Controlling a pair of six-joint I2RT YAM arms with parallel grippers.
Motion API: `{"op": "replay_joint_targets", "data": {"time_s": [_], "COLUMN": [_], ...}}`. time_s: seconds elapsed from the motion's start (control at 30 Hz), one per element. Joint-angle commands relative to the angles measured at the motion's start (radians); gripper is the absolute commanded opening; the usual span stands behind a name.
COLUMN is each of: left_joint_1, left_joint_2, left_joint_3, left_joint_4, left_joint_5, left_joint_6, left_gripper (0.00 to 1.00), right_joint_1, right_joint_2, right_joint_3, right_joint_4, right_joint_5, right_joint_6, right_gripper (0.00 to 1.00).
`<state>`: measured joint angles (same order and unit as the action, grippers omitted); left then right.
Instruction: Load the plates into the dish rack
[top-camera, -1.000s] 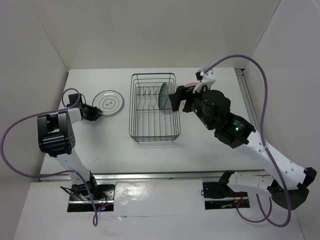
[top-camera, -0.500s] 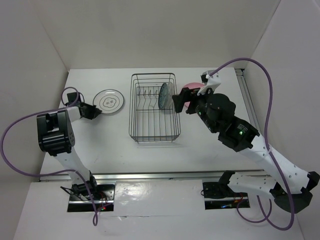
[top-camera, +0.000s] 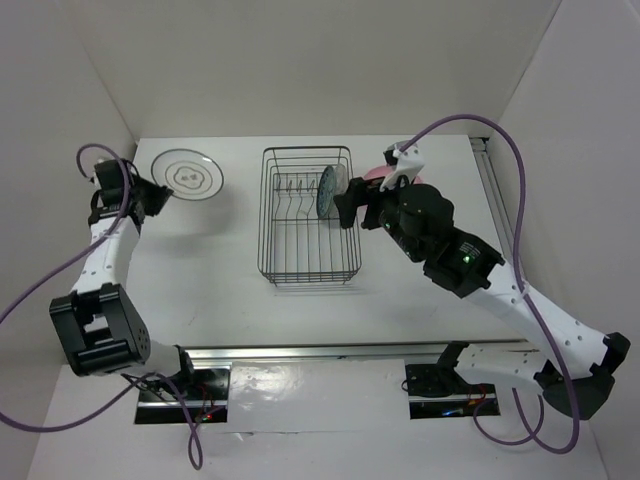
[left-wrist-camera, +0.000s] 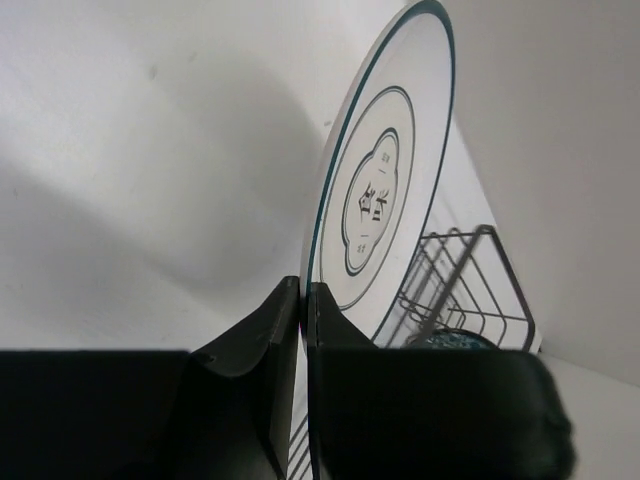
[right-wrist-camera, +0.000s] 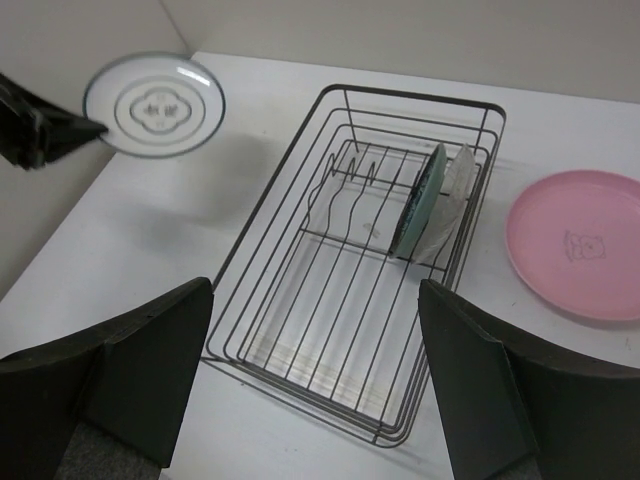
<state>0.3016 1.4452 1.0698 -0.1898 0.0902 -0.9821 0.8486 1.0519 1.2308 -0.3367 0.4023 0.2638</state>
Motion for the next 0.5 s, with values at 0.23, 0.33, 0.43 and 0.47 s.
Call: {"op": "replay_joint_targets", "data": {"time_s": [0.23,0.33,0.43,0.47], "left_joint_1": [0.018,0.018,0.018,0.002], "left_joint_2": [-0.175,-0.247,-0.282,-0.292], "left_joint_3": [0.11,0.069,0.068,0.059], "left_joint_4": [-0.027,0.022,0.039,0.039], "left_joint_5": [0.459,0.643,0.767,0.782], "left_joint_6": [0.287,0.351,0.43,0.43], "left_gripper": [0.0,0.0,0.0,0.0], "right_joint_1": [-0.072,-0.108,-0.173,-0.198], "right_joint_2": [0.175,0.249,0.309,0.347], "right_joint_3": [0.056,0.09,0.11,0.12], "right_joint_4": [0.238,0.325,0.411,0.436], "right_joint_5": [-0.443,-0.507,-0.552,-0.624], "right_joint_6": [-0.142,-0.19,-0.181,-0.181], "right_gripper": [0.97,1.0,0.99,0.98]}}
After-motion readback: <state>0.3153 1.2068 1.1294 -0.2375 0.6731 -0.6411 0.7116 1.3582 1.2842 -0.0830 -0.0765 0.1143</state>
